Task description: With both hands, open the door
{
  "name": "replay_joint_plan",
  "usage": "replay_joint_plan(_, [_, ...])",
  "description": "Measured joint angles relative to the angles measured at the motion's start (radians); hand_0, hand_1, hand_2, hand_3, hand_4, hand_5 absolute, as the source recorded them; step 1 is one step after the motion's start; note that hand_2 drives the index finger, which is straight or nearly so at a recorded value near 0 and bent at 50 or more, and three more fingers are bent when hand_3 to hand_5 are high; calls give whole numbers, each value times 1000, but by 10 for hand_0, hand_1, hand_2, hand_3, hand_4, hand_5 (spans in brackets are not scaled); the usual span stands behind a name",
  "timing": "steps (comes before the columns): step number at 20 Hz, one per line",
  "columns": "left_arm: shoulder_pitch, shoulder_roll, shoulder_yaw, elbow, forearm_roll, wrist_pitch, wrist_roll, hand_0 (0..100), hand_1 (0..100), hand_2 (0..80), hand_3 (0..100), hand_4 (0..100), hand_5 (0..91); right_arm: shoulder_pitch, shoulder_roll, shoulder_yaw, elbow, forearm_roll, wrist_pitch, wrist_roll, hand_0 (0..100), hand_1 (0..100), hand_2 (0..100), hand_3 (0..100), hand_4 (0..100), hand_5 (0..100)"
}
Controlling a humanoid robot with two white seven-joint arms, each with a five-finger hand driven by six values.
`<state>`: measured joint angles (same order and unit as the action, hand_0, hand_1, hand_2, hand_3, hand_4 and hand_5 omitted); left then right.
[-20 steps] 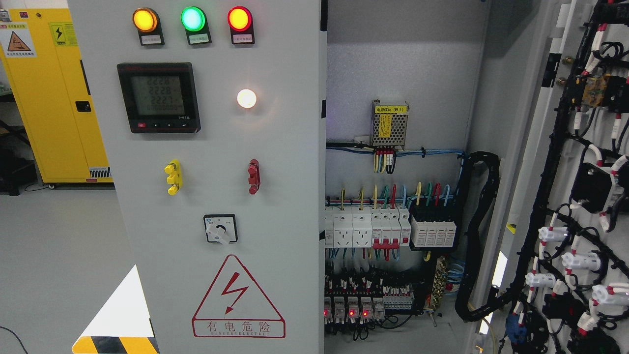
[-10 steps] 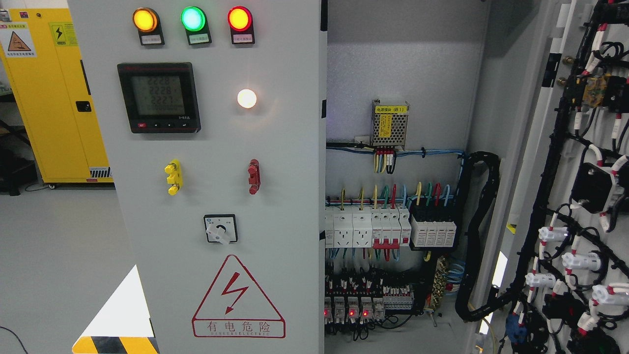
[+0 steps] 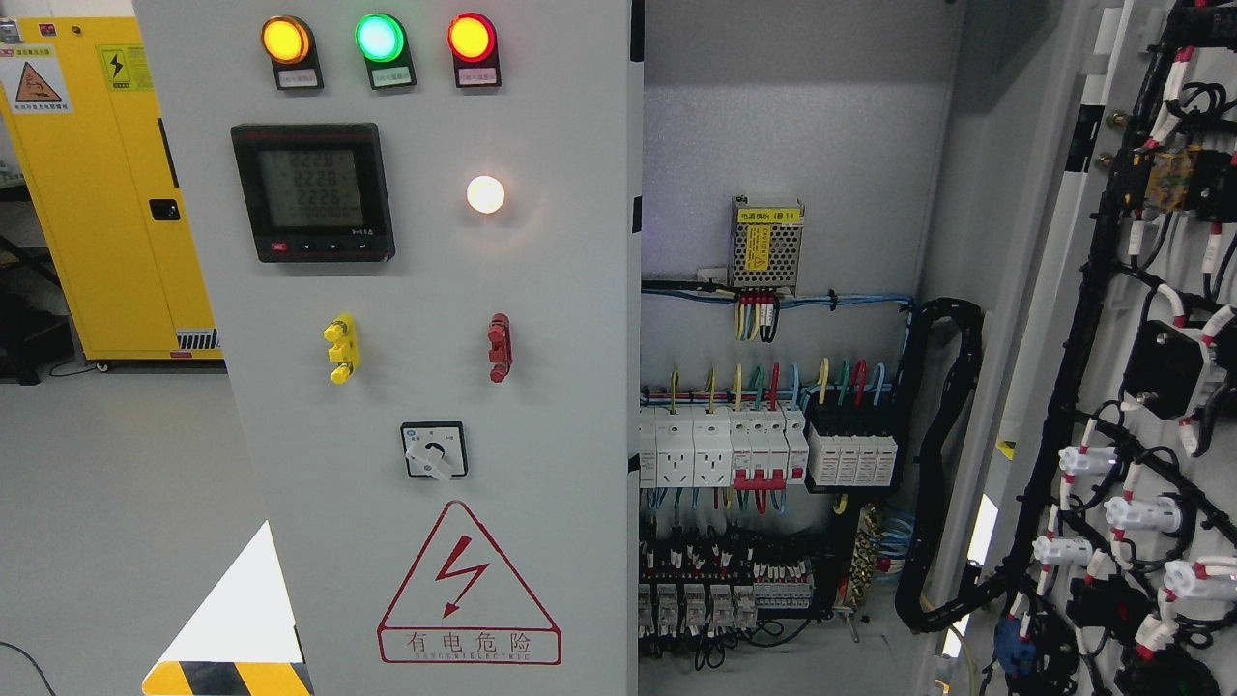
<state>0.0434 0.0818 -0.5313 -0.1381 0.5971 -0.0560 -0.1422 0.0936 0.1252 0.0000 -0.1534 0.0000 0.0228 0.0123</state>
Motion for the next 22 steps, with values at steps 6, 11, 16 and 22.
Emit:
replay_joint_plan(6, [3, -34, 14, 75, -1, -15, 8, 0, 0, 0, 0, 0, 0, 0, -1, 0, 0, 0, 0, 0, 215, 84, 0, 0, 0, 0])
replay_joint_plan(11, [-11, -51, 22, 101, -1, -29, 8, 0, 0, 0, 0, 0, 0, 3, -7, 0, -9, 0, 0, 0, 215, 84, 0, 0, 0, 0])
replay_joint_plan(16, [-29, -63, 27, 115, -1, -33, 11, 0, 0, 0, 0, 0, 0, 51, -30, 9, -97, 0, -10, 2, 215, 85, 0, 0, 0, 0])
replay_joint_plan(22, [-38, -71, 31, 124, -1, -37, 7, 0, 0, 0, 0, 0, 0, 211, -100, 72, -399, 0, -13, -2, 215, 84, 0, 0, 0, 0])
